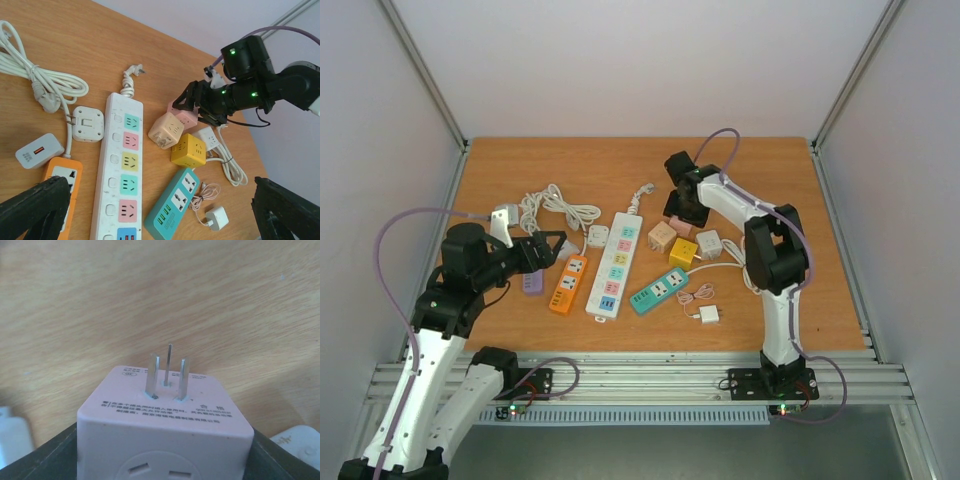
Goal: Insert the plug
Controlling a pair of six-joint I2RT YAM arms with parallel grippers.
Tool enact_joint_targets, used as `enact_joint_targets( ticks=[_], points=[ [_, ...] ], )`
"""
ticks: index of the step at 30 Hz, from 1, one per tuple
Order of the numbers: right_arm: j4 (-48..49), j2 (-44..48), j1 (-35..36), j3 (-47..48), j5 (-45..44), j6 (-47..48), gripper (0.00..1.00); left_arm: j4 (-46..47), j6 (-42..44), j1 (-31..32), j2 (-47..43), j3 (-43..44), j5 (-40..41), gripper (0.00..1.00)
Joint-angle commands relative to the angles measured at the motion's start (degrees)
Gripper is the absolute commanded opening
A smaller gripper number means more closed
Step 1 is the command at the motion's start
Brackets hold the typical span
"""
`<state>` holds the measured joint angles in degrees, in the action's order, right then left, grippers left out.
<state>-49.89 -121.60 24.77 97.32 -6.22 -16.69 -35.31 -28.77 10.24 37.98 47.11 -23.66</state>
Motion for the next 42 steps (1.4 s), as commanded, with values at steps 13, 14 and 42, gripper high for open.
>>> enact_joint_targets(
  ticks=[13,14,42],
  points=[
    [26.13,32.65,1.31,-22.23,23.86,3.61,0.58,7.49,-14.44,0.86,4.69,-1.58,-9.33,0.99],
    [28.08,34.29,1.55,-23.74,26.16,3.93,0.58,9.09,-17.02,1.31,4.16,-2.22,-9.95,0.99],
    [60.49,41.02,8.09,-26.31,73.79,6.78,0.59,63.39,-35.94,9.02,13.23,-7.31,-23.30,0.99]
  ],
)
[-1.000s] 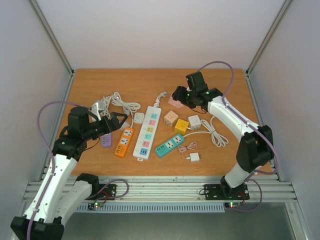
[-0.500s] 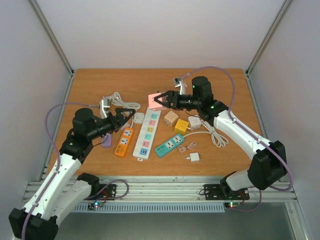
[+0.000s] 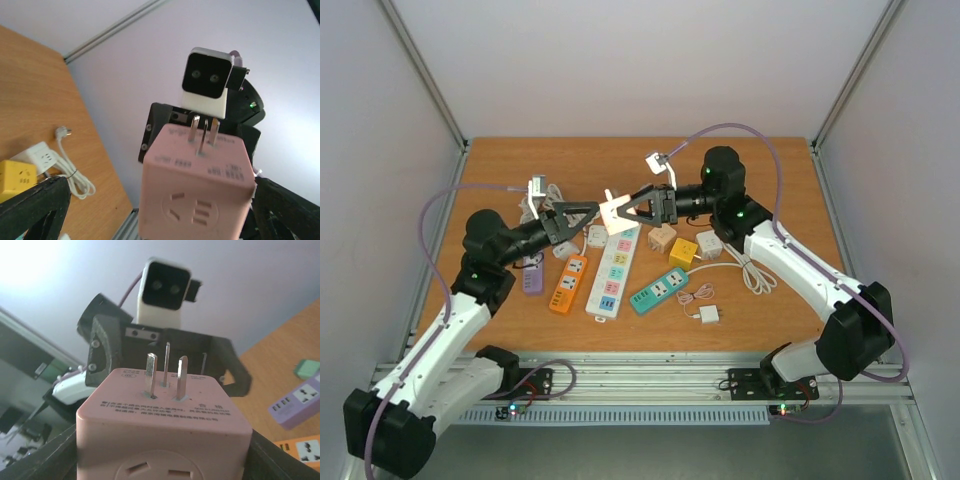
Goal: Insert the plug
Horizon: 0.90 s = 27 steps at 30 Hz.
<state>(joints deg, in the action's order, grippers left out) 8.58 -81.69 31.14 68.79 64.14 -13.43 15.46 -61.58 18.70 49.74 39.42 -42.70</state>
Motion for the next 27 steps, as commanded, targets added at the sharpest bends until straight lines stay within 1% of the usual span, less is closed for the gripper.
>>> enact_joint_targets(
  ticks=[1,4,7,11,12,15,18,21,23,25,26,27],
  points=[
    [0.80,1.15,2.00,2.55,3.06,4.84,0.59,14.83,-3.94,0.79,1.84,0.06,-4.92,0.99],
    [-1.30,0.72,2.17,3.71,2.49,6.56,0.59,20.30,-7.04,1.16,2.28,-1.26,-6.65,0.97],
    [-0.86,0.39,3.01,3.87,2.87,7.11,0.59,22.19,-8.50,1.33,2.08,-2.17,-7.34,0.93],
    [-5.40,0.53,3.98,4.80,1.68,12.31,0.59,22.18,-8.97,1.43,1.77,-2.62,-8.03,0.84],
    [-5.79,0.47,4.08,4.97,1.73,14.29,0.59,22.11,-9.12,1.48,1.77,-2.61,-8.32,0.84],
    [-5.73,-0.14,4.38,5.89,3.01,14.71,0.59,21.37,-8.72,1.56,1.90,-2.47,-9.06,0.86],
    [-6.21,-0.27,4.80,6.45,4.20,15.88,0.59,19.18,-6.43,1.60,1.95,-2.24,-10.33,0.88],
    [-7.81,0.03,4.81,6.63,4.11,17.79,0.59,18.29,-4.21,1.65,1.62,-2.46,-11.71,0.84],
    [-8.11,0.03,4.90,7.01,4.20,18.04,0.60,18.03,-3.37,1.66,1.08,-2.74,-12.25,0.77],
    [-8.09,-0.18,4.86,7.21,3.93,16.84,0.61,17.34,-2.67,1.67,0.76,-2.49,-12.36,0.72],
    [-8.05,-0.45,4.84,7.35,3.78,15.74,0.62,17.10,-2.47,1.69,0.72,-2.27,-12.45,0.72],
    [-7.23,-0.67,4.87,7.36,3.60,14.36,0.62,17.26,-2.29,1.83,0.70,-2.22,-12.60,0.74]
  ],
)
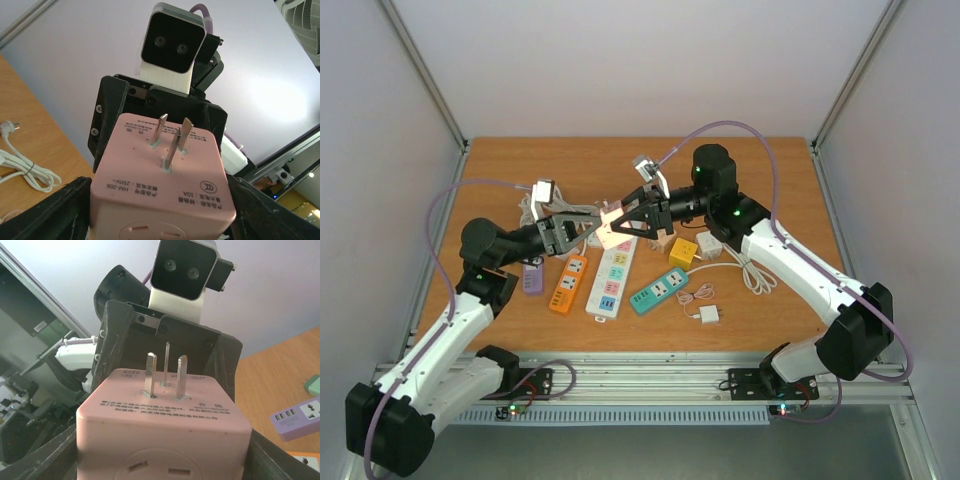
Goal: Insert the plug
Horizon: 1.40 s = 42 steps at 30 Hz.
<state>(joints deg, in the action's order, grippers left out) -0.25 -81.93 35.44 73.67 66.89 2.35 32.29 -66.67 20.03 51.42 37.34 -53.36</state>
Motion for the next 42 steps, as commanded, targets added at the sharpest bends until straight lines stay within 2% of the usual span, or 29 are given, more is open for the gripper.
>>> enact_joint_targets(
  ticks=[1,3,6,10,13,16,18,20,22,26,29,32,33,35,38,42],
  points=[
    [2.67,-0.69,0.67,2.38,0.22,-4.05,0.63,0.47,2.92,0.67,-0.97,-0.10,-1.89,0.79],
    [5.28,-1.57,0.60,2.27,-1.11,-8.79,0.64,0.32,3.24,1.11,-0.84,-0.07,-1.62,0.85],
    [8.95,-3.05,0.62,2.15,-2.57,-16.13,0.63,0.23,3.09,1.32,-0.46,0.24,-0.98,0.83],
    [10.98,-3.40,0.64,1.06,-5.29,-20.98,0.63,-1.27,2.24,1.33,-0.62,1.36,0.45,0.69],
    [9.37,-2.64,0.66,0.60,-7.62,-21.35,0.67,-4.85,1.91,1.33,-0.68,2.59,2.09,0.55],
    [4.98,-0.88,0.45,-0.02,-11.78,-18.56,0.80,-11.47,1.69,1.33,-1.20,4.13,4.77,0.44],
    [3.07,0.82,0.19,-0.96,-14.75,-15.49,0.90,-17.46,0.98,1.33,-1.75,5.90,7.17,0.42],
    [0.07,3.03,0.06,-1.72,-19.25,-10.46,0.98,-24.26,0.48,1.33,-2.41,7.63,9.62,0.42],
    [-4.42,5.28,0.04,-1.65,-24.33,-4.14,0.98,-30.64,-0.25,1.33,-2.71,9.28,12.00,0.39],
    [-9.64,8.97,0.18,-2.00,-30.77,14.28,0.99,-40.56,-5.60,1.33,-2.33,11.15,14.89,0.38],
    [-9.99,11.08,0.44,-3.99,-33.93,25.13,0.96,-40.31,-12.49,1.33,-1.25,10.71,14.71,0.39],
    [-2.16,14.75,2.16,-11.06,-35.74,36.95,0.94,-39.17,-18.75,1.33,-0.36,10.37,14.80,0.39],
    [1.46,16.09,3.53,-13.57,-35.84,41.05,0.98,-39.15,-20.46,1.33,-0.19,10.38,15.18,0.39],
    [3.08,17.63,5.77,-16.20,-36.83,49.02,0.98,-38.01,-24.35,1.33,0.14,9.55,15.20,0.39],
    [0.72,16.69,9.07,-16.06,-40.36,56.85,0.98,-34.45,-31.38,1.33,0.67,7.05,14.29,0.40],
    [7.85,14.89,13.21,-19.43,-46.04,65.63,0.98,-33.88,-35.59,1.33,1.00,5.08,14.25,0.39]
  ],
)
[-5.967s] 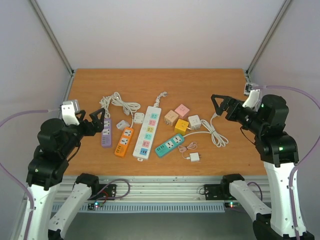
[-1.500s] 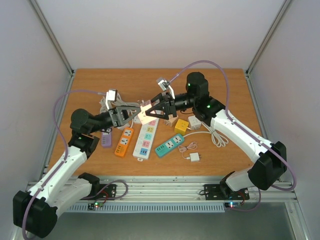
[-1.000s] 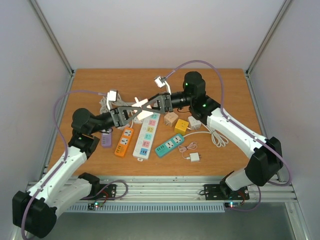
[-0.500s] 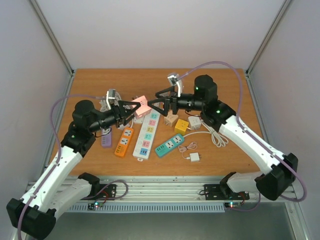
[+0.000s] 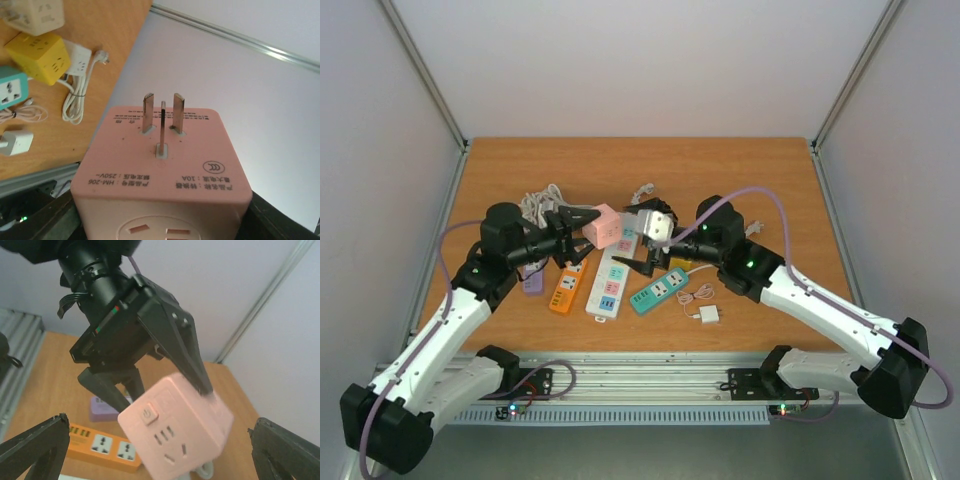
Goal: Insert the plug
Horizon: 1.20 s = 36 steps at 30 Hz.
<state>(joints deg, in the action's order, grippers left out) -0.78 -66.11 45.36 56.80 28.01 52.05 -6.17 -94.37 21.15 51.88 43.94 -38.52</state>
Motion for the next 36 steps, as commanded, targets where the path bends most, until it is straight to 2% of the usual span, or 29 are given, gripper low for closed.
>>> enact_joint_targets(
  ticks=[1,8,16,21,26,30,31,33,36],
  points=[
    [10.53,-1.70,4.27,-3.35,-8.98,18.20,0.98,3.92,-8.01,0.21,0.59,-1.52,-0.67,0.39],
    [11.29,-7.48,8.64,-4.04,-18.76,32.20,0.96,-0.28,-7.27,0.21,0.60,-1.02,-1.13,0.37],
    [9.17,-9.98,9.13,-3.51,-23.23,36.98,0.92,-4.73,-3.42,0.28,0.85,-0.39,-1.76,0.37],
    [9.58,-11.71,9.14,-3.41,-24.83,38.69,0.83,-5.10,-3.46,0.21,0.87,-0.20,-1.72,0.37],
    [9.95,-12.37,9.13,-2.90,-24.23,38.23,0.63,-6.19,-3.01,0.21,0.77,-0.25,-1.56,0.40],
    [6.49,-12.08,9.13,-1.83,-23.89,36.36,0.44,-6.65,-2.89,0.21,0.38,-1.02,-0.68,0.48],
    [4.80,-11.81,9.13,-1.21,-23.80,35.63,0.39,-7.21,-2.44,0.21,0.41,-0.74,-0.26,0.53],
    [-2.70,-11.07,8.96,1.35,-22.99,33.59,0.24,-9.50,0.94,0.21,1.22,1.15,0.56,0.68],
    [-15.48,-11.03,7.91,7.36,-21.35,29.15,0.18,-17.16,12.62,0.21,2.90,6.52,3.49,0.90]
  ],
)
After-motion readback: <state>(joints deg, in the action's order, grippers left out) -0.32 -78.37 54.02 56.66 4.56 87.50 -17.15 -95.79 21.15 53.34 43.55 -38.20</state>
